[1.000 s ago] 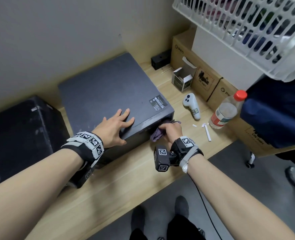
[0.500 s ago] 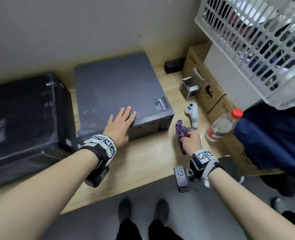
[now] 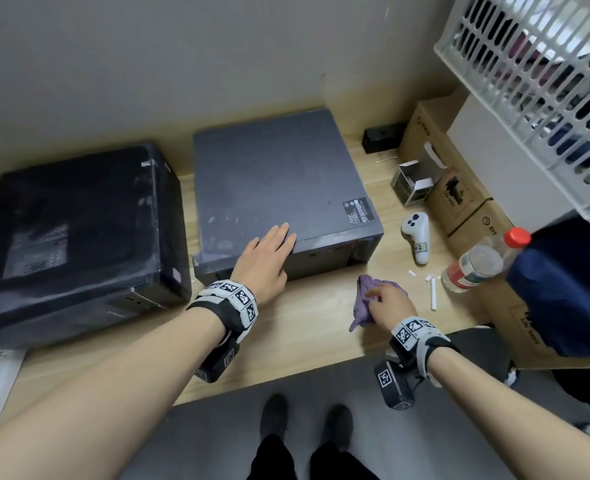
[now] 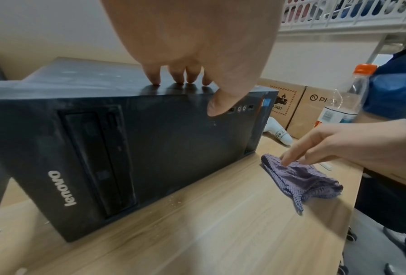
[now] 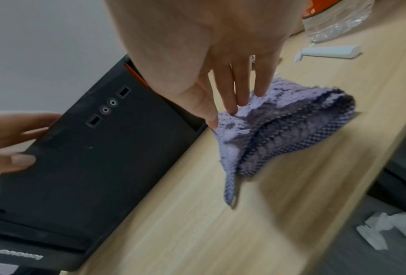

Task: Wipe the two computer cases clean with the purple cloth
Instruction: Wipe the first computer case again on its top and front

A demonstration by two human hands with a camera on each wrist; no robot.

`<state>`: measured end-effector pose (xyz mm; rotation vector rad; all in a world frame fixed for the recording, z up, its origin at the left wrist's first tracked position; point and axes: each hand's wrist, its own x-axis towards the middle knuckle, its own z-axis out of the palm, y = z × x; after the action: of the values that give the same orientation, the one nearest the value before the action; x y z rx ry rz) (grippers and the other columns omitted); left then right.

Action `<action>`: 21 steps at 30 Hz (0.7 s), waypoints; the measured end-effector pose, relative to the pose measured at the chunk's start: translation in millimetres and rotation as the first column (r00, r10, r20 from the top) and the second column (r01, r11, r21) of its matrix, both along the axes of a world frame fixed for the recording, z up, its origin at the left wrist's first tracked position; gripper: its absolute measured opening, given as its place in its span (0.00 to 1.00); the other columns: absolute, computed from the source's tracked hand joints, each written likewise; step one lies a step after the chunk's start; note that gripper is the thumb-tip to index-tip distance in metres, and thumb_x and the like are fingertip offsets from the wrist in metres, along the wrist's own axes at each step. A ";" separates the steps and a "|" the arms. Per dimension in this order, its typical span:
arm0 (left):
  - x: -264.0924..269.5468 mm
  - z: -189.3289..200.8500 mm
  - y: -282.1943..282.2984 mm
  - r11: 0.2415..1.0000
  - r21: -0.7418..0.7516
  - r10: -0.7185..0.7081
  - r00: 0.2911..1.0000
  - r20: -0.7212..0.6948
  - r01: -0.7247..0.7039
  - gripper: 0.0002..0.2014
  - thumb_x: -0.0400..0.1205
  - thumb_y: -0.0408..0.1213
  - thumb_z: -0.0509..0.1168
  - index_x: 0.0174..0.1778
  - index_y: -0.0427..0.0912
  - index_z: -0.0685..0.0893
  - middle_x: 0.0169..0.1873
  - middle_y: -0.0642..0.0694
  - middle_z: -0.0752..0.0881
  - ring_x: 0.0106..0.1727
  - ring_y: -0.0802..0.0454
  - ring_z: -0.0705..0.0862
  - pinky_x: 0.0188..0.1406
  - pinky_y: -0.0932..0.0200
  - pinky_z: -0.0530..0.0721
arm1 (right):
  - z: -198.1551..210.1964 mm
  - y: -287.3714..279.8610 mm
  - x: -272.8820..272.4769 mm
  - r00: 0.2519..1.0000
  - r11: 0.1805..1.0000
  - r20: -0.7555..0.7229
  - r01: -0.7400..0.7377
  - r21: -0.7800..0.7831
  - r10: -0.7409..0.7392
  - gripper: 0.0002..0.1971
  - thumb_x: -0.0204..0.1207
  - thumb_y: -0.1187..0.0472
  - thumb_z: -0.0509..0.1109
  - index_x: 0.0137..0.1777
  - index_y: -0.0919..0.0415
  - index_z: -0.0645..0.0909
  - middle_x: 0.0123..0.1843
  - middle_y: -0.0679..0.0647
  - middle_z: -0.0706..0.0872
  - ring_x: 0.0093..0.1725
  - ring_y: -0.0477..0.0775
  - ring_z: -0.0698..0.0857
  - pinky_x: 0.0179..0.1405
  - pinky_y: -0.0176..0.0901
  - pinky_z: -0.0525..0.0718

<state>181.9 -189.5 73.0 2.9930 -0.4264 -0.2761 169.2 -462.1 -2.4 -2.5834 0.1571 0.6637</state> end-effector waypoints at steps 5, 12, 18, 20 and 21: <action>-14.3 4.5 19.4 0.999 -0.021 0.047 0.999 0.022 -0.047 0.34 0.79 0.35 0.61 0.83 0.45 0.59 0.85 0.46 0.52 0.86 0.48 0.52 0.80 0.46 0.62 | 11.8 18.6 10.2 1.000 0.996 -0.021 0.010 -0.088 -0.012 0.10 0.70 0.58 0.68 0.47 0.48 0.88 0.48 0.53 0.89 0.57 0.60 0.85 0.53 0.40 0.78; -36.4 -0.4 48.6 0.984 -0.010 0.178 0.983 0.041 -0.178 0.33 0.79 0.36 0.60 0.83 0.46 0.61 0.86 0.46 0.51 0.86 0.47 0.50 0.81 0.43 0.61 | -8.5 28.3 -2.7 0.993 0.964 -0.087 -0.095 -0.247 0.075 0.28 0.68 0.56 0.77 0.69 0.53 0.78 0.71 0.59 0.69 0.69 0.65 0.75 0.73 0.50 0.73; -62.3 -0.9 71.2 0.970 -0.007 0.242 0.968 0.067 -0.242 0.35 0.78 0.35 0.59 0.83 0.45 0.60 0.85 0.44 0.52 0.85 0.46 0.52 0.81 0.46 0.60 | -16.4 51.9 -23.1 0.985 0.964 0.022 -0.161 -0.212 0.169 0.14 0.69 0.66 0.66 0.50 0.46 0.80 0.55 0.49 0.69 0.59 0.56 0.71 0.45 0.43 0.70; -71.9 0.2 78.0 0.968 -0.011 0.251 0.965 0.076 -0.251 0.35 0.78 0.34 0.60 0.83 0.43 0.60 0.85 0.43 0.53 0.85 0.46 0.53 0.82 0.48 0.60 | -19.0 62.5 -28.3 0.978 0.965 0.047 -0.193 -0.180 0.204 0.14 0.67 0.67 0.65 0.44 0.43 0.78 0.50 0.46 0.67 0.54 0.53 0.69 0.40 0.42 0.68; -76.5 0.4 81.5 0.966 -0.016 0.259 0.963 0.079 -0.258 0.34 0.77 0.34 0.60 0.83 0.43 0.61 0.85 0.42 0.54 0.85 0.46 0.53 0.82 0.48 0.59 | -19.4 67.8 -30.4 0.974 0.966 0.061 -0.208 -0.153 0.220 0.14 0.65 0.66 0.65 0.41 0.42 0.77 0.48 0.45 0.67 0.53 0.53 0.71 0.40 0.43 0.71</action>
<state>105.3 -108.0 73.4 3.0158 -0.0386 -0.1304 138.8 -394.3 -21.8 -2.7889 -0.1048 0.6479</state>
